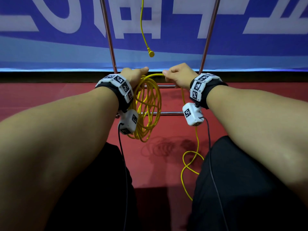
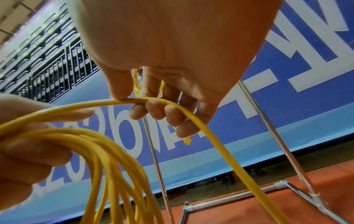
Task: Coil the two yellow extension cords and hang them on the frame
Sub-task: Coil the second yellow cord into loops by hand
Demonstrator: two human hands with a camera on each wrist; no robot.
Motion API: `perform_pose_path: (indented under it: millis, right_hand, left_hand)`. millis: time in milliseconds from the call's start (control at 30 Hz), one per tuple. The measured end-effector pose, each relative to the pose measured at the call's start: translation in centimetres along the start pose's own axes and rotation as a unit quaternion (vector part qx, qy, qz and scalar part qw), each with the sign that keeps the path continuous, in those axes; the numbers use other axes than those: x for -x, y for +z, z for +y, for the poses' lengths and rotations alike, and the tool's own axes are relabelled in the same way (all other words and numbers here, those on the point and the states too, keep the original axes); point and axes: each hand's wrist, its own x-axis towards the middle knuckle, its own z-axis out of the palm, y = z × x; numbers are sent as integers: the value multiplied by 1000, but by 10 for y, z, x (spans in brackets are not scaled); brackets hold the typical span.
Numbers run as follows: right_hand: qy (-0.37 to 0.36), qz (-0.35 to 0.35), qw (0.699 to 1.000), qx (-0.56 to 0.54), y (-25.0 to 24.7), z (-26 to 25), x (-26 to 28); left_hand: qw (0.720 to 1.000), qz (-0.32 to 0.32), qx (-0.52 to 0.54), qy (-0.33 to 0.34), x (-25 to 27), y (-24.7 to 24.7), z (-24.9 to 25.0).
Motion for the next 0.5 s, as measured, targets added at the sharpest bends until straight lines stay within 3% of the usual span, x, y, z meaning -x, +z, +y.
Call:
perform_pose_path:
  millis: [200,500]
  right_hand:
    - [-66,-36,996,49,13,-22,6]
    - [-76,-45,995,-39,15,-22,7]
  left_hand:
    - [999,-40,-9,4,5,11,4]
    - [999,16,-27,30,1,13,5]
